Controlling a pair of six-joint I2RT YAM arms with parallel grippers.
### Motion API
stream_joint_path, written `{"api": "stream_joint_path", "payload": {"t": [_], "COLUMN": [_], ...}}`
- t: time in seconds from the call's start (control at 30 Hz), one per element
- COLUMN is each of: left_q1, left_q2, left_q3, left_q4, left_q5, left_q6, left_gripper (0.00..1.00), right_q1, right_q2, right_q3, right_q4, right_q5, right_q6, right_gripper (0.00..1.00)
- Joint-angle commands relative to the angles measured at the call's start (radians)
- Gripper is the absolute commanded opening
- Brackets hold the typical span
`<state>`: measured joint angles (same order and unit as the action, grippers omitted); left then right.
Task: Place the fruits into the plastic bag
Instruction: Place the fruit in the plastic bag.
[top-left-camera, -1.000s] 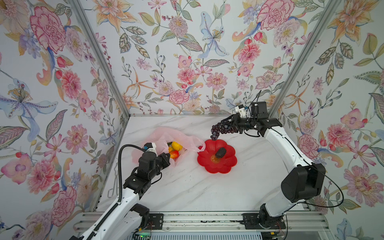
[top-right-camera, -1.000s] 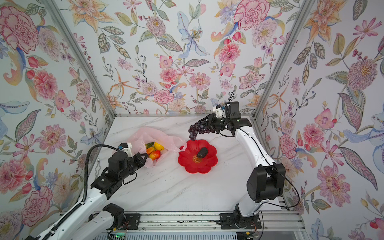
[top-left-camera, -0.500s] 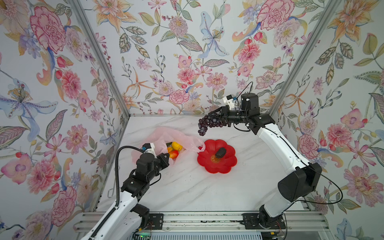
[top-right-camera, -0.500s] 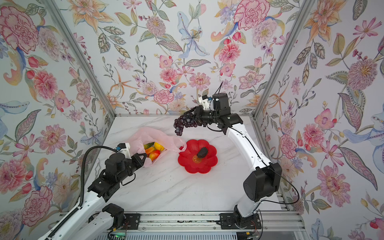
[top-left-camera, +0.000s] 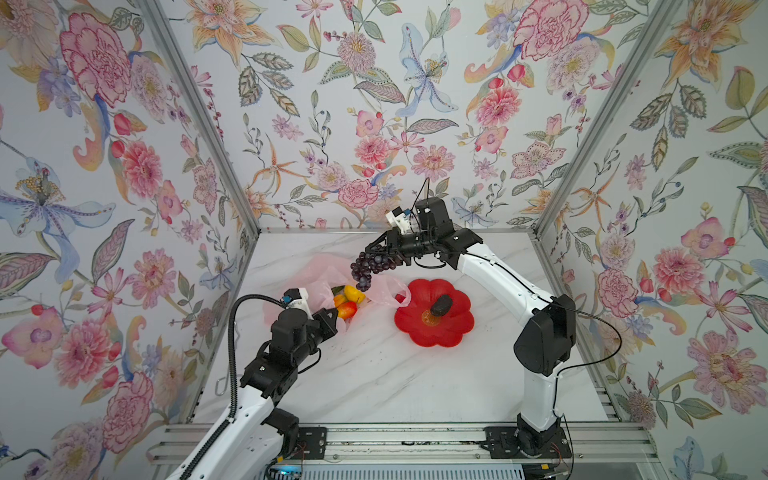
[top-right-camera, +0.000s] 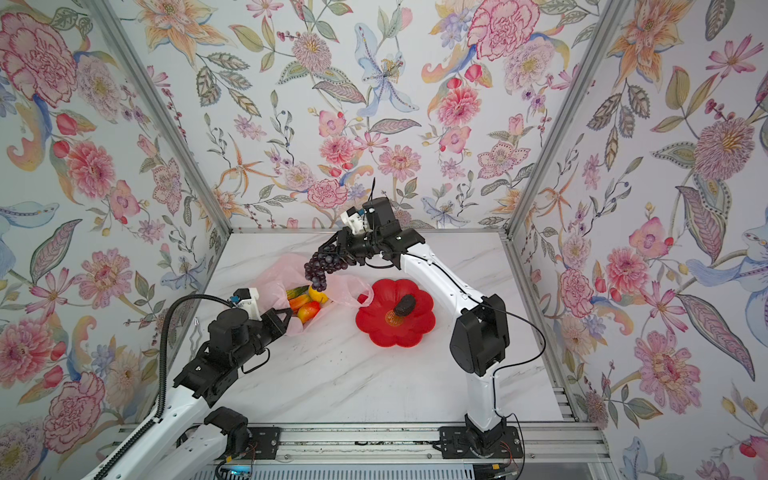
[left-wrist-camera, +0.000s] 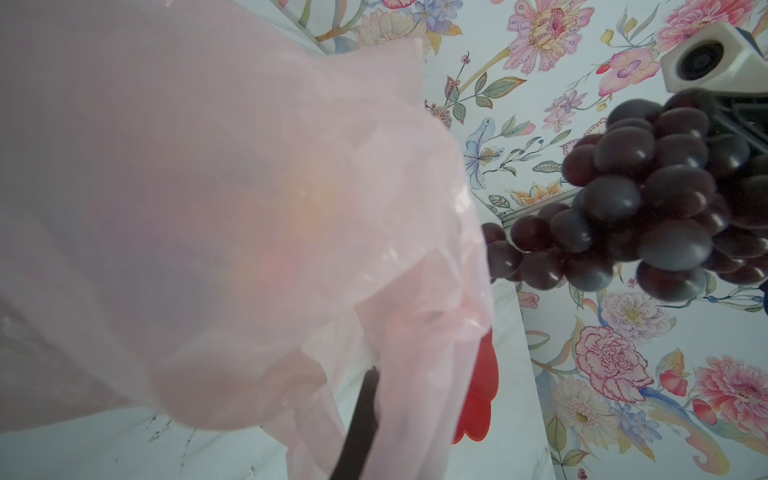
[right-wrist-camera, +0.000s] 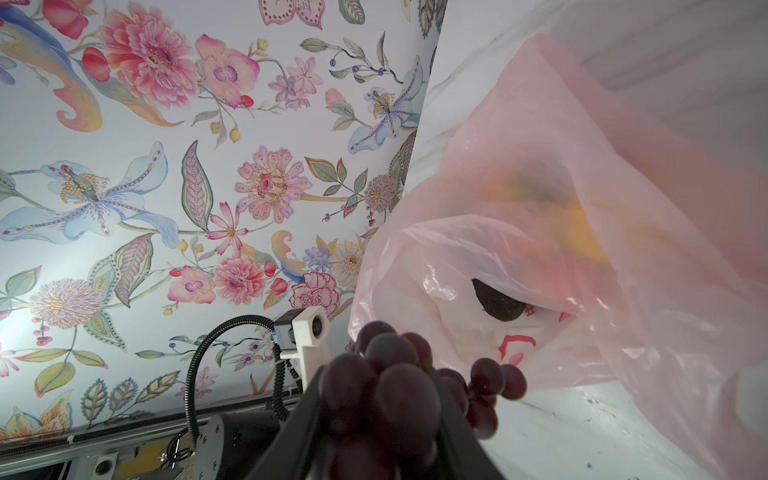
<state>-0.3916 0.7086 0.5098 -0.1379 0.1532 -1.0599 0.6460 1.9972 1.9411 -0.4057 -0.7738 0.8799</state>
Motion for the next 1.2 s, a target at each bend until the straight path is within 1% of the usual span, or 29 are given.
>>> {"api": "stream_joint_path", "payload": {"t": [0.0,0.33,0.47,0.63,0.9,1.17], "left_q1": [0.010,0.011,0.011,0.011,0.011,0.015], "left_q2": [0.000,0.000,0.012,0.040,0.087,0.097], "left_q3": [0.010,0.018,0.021,0.028,0.044,0.057], "left_q4": [-0.005,0.004,0.016,0.053,0.107,0.148], "left_q5": [0.009,0.013,0.014,0.022,0.029,0.008], "left_q6": [0.005,0.000,-0.005,-0.018,-0.037,-0.072], "left_gripper": [0.00,0.00,0.00,0.00,0.00,0.00], "right_q1": [0.038,0.087,0.099,0.114,0.159,0.206], "right_q2": [0.053,0.156,0.177,0.202,0.293,0.305], "right_q3": [0.041,0.062,0.077,0.085,0.210,0.187], "right_q4": [0.013,-0.024,-0.078,-0.102,-0.167,-0.167], "right_q5": [0.002,0.028,0.070,0.111,0.173,0.242], "right_q6": [-0.006,-0.062,-0.116,-0.140,-0.183,-0.217], "right_gripper": [0.35,0.35,0.35,0.35,0.34,0.34]}}
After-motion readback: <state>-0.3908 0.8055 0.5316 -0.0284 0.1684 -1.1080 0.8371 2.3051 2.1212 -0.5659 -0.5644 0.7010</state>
